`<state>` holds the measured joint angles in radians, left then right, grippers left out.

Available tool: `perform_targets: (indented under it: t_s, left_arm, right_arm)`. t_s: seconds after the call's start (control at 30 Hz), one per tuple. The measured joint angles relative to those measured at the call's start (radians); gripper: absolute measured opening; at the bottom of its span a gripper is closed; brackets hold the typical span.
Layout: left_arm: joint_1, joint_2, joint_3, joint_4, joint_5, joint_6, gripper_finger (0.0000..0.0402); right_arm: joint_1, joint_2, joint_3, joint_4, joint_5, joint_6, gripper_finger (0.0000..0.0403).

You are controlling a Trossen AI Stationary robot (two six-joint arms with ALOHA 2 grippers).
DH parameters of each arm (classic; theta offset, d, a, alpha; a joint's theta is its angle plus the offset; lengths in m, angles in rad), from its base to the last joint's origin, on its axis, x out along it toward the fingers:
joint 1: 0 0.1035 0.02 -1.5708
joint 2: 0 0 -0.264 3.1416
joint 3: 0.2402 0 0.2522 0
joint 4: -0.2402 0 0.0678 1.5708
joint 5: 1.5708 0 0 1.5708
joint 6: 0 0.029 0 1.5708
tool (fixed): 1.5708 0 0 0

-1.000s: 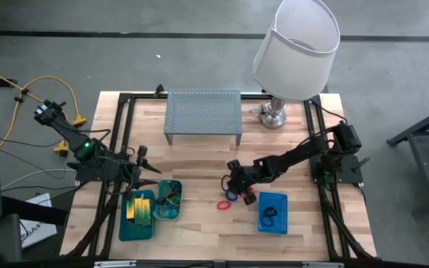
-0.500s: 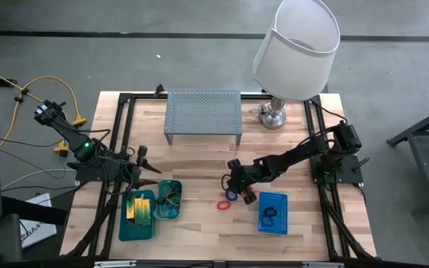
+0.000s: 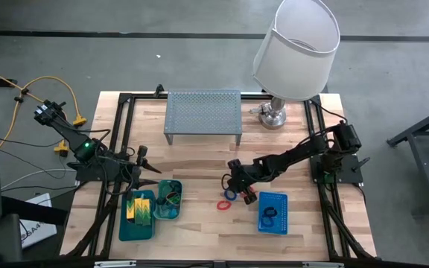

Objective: Pick & Place Office Desk Supplies
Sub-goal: Put the blue spring keychain into the blue bin

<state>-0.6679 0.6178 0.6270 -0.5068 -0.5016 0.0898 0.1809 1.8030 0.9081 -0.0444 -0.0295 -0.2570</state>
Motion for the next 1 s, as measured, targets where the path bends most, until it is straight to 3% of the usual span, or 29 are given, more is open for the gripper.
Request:
perform_targets:
  t_s: [0.23, 0.47, 0.83, 1.0]
  left_arm:
    - [0.000, 0.000, 0.000, 0.000, 0.000, 0.000, 0.0161]
    - [0.000, 0.000, 0.000, 0.000, 0.000, 0.000, 0.0161]
    - [0.000, 0.000, 0.000, 0.001, 0.000, 0.000, 0.0161]
    - [0.000, 0.000, 0.000, 0.005, 0.000, 0.000, 0.0161]
  right_arm:
    - [0.000, -0.016, 0.000, 0.005, 0.003, -0.001, 0.0003]
    - [0.000, -0.159, -0.001, -0.006, 0.010, 0.010, 0.0003]
    - [0.088, -0.279, 0.001, -0.033, 0.142, 0.029, 0.0003]
    - [0.154, -0.297, 0.000, -0.089, 0.198, 0.171, 0.0003]
